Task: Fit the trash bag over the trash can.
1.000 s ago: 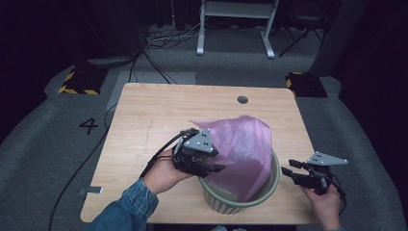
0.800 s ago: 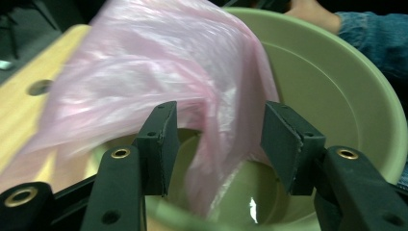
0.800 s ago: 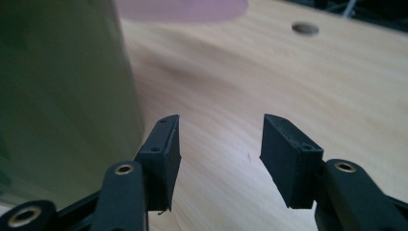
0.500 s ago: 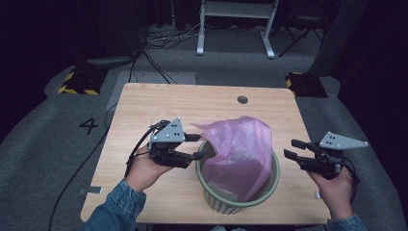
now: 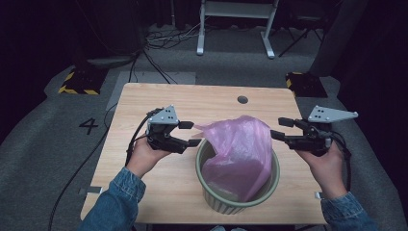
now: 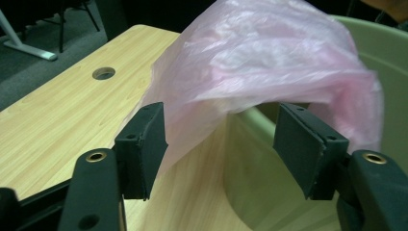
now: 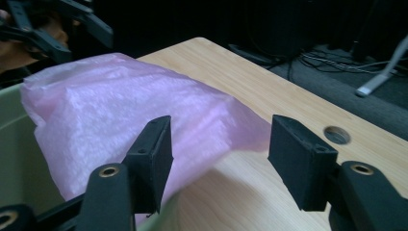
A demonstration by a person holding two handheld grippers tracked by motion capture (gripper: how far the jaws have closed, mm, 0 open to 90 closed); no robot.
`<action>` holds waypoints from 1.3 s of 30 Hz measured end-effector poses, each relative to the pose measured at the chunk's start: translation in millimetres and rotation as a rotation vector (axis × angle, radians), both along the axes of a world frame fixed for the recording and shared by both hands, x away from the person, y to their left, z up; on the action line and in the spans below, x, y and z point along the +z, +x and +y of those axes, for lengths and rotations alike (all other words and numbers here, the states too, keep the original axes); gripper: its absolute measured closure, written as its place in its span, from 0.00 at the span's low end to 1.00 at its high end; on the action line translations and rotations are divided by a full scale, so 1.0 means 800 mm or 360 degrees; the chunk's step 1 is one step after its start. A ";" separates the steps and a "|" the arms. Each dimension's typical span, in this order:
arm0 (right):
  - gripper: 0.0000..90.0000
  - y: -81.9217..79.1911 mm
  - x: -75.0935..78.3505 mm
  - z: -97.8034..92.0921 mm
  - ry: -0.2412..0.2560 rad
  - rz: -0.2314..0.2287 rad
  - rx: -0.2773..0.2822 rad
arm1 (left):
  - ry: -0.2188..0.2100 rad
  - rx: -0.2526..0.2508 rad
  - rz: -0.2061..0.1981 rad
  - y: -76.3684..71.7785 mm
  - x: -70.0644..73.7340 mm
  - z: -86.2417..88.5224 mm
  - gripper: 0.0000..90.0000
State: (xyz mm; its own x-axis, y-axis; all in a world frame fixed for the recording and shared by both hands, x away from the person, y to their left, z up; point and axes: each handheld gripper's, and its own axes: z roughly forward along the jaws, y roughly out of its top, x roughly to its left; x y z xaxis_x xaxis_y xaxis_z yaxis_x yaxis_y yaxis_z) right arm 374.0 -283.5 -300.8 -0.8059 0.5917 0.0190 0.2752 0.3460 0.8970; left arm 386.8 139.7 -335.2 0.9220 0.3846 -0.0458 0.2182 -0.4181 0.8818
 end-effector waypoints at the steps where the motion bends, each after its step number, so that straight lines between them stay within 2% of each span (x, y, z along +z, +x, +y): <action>1: 0.44 0.003 0.000 0.003 -0.0003 0.0000 0.0025 | -0.0007 -0.0008 -0.0008 0.003 -0.002 0.001 0.38; 5: 0.40 0.023 -0.008 0.010 0.0001 0.0043 0.0156 | -0.0038 -0.0046 -0.0010 0.012 -0.011 0.001 0.36; 7: 0.39 0.033 -0.015 0.011 -0.0008 0.0056 0.0233 | -0.0028 -0.0056 0.0000 0.016 -0.017 -0.004 0.35; 8: 0.40 0.038 -0.018 0.012 -0.0025 0.0051 0.0256 | -0.0018 -0.0055 0.0002 0.018 -0.019 -0.006 0.35; 10: 0.40 0.045 -0.023 0.014 -0.0024 0.0087 0.0272 | 0.0008 -0.0050 0.0003 0.023 -0.023 -0.011 0.35; 13: 0.47 0.052 -0.031 0.020 0.0013 0.0155 0.0331 | 0.0006 -0.0039 0.0019 0.031 -0.027 -0.016 0.37; 14: 0.51 0.053 -0.033 0.022 0.0008 0.0166 0.0348 | 0.0006 -0.0042 0.0028 0.032 -0.027 -0.018 0.40; 16: 0.61 0.054 -0.035 0.026 0.0003 0.0182 0.0363 | 0.0010 -0.0019 0.0053 0.035 -0.027 -0.021 0.58; 18: 0.71 0.052 -0.034 0.027 -0.0004 0.0178 0.0357 | -0.0034 -0.0033 0.0080 0.036 -0.024 -0.022 0.75; 19: 0.79 0.051 -0.032 0.027 0.0004 0.0183 0.0365 | -0.0059 -0.0027 0.0071 0.035 -0.022 -0.022 0.81; 20: 0.87 0.048 -0.029 0.027 0.0002 0.0162 0.0361 | -0.0071 -0.0026 0.0055 0.033 -0.019 -0.022 0.85; 22: 0.93 0.040 -0.023 0.026 -0.0037 0.0087 0.0327 | -0.0106 -0.0028 0.0006 0.026 -0.010 -0.022 0.91; 24: 0.94 0.030 -0.015 0.025 -0.0018 0.0037 0.0332 | -0.0122 -0.0036 -0.0037 0.017 -0.002 -0.022 0.94; 28: 0.94 0.007 -0.003 0.026 0.0003 -0.0013 0.0392 | -0.0157 -0.0081 -0.0125 -0.008 0.017 -0.021 0.95; 32: 0.93 -0.030 0.001 0.035 -0.0006 -0.0056 0.0502 | -0.0168 -0.0151 -0.0197 -0.036 0.030 -0.021 0.96; 36: 0.91 -0.058 -0.006 0.046 -0.0066 -0.0045 0.0569 | -0.0140 -0.0218 -0.0216 -0.057 0.033 -0.024 0.96; 39: 0.90 -0.072 -0.015 0.053 -0.0120 0.0006 0.0601 | -0.0093 -0.0269 -0.0223 -0.068 0.030 -0.029 0.96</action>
